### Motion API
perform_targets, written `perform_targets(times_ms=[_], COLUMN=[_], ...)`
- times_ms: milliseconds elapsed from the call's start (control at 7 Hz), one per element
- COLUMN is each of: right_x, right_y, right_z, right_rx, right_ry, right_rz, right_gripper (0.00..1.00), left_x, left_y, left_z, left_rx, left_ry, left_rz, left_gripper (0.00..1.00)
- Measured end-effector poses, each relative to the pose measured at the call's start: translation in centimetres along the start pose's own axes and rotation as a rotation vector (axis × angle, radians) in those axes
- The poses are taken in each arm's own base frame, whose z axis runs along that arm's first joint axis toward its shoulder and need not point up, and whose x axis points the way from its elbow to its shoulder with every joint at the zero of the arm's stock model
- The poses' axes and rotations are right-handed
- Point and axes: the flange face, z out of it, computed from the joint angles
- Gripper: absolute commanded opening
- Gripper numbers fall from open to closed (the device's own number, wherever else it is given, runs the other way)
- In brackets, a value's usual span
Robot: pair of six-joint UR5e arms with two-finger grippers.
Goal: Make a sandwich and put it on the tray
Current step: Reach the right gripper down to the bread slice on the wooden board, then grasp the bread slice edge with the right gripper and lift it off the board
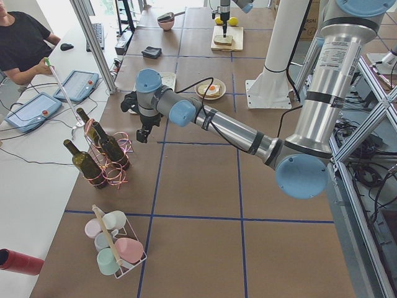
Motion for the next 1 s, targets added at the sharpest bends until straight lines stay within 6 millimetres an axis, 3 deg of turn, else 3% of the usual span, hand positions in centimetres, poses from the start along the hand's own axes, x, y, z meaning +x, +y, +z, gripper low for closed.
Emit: perform_targets(times_ms=[143, 286, 429, 571, 1000], right_x=[-0.23, -0.36, -0.44, -0.46, -0.81], right_y=[-0.01, -0.02, -0.02, -0.03, -0.12], right_z=[0.31, 0.55, 0.67, 0.70, 0.39], right_rx=[-0.003, -0.003, -0.003, -0.003, 0.003], right_ry=[0.004, 0.008, 0.009, 0.010, 0.001], right_rz=[-0.006, -0.011, -0.014, -0.014, -0.018], right_gripper=[0.66, 0.49, 0.16, 0.00, 0.00], left_x=[-0.05, -0.10, -0.15, -0.20, -0.25], left_y=[0.04, 0.07, 0.09, 0.13, 0.18], left_z=[0.00, -0.02, -0.02, 0.00, 0.01], left_rx=[0.000, 0.000, 0.000, -0.001, -0.001], left_ry=[0.000, -0.001, -0.001, -0.001, -0.002], left_rz=[-0.001, -0.002, -0.002, -0.003, -0.003], left_gripper=[1.00, 1.00, 1.00, 1.00, 1.00])
